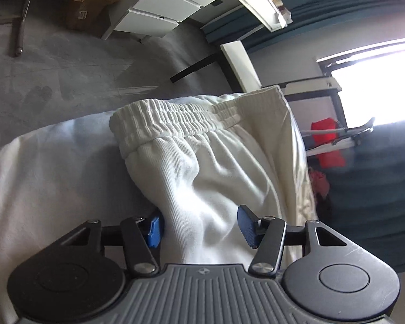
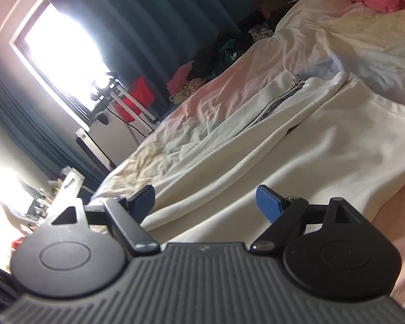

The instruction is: Fold clothes

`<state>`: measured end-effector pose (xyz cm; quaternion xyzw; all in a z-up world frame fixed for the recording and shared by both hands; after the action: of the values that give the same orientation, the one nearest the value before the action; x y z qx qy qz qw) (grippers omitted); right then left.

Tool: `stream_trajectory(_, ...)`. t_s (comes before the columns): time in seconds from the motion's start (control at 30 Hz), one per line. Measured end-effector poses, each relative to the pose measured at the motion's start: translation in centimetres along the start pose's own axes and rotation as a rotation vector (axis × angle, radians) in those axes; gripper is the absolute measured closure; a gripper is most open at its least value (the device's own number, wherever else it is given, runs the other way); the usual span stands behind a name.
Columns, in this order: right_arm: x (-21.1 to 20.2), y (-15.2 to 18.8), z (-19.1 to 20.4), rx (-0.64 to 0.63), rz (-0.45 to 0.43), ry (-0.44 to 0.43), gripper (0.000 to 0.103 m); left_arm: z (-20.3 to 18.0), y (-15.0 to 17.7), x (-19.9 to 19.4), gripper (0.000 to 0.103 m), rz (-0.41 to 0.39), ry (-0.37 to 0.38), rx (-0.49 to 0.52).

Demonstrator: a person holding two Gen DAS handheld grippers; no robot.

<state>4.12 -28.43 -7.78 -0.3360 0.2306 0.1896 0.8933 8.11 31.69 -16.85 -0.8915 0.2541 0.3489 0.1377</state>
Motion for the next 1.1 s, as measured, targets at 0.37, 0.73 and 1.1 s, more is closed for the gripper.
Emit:
stream_trajectory(0.37, -6.2, -3.0, -14.9, 0.185, -0.030, 0.217, 0.018, 1.4, -1.2, 2.1, 0.083, 0.052, -0.034, -0.020)
stream_trajectory(0.73, 0.0, -1.9, -24.7, 0.442, -0.059, 0.198, 0.053, -3.2, -1.0, -1.7, 0.092, -0.121, 0.143, 0.133)
stream_trajectory(1.1, -5.9, -7.5, -21.0, 0.353, -0.206, 0.198, 0.098, -5.9, 2.1, -7.5, 0.092, -0.191, 0.186, 0.251)
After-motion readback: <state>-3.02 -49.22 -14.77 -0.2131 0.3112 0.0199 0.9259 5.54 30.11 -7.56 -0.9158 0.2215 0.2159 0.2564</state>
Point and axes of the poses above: each gripper's, at about its wrist camera, not at the fingertips, and x roughly the way its jaws point, z to its left, y to its underside, the point moved 9 cm from there along x, roughly the way its jaws point, and after that the axes turned 12 degrees about z, right-handed, at the moved point
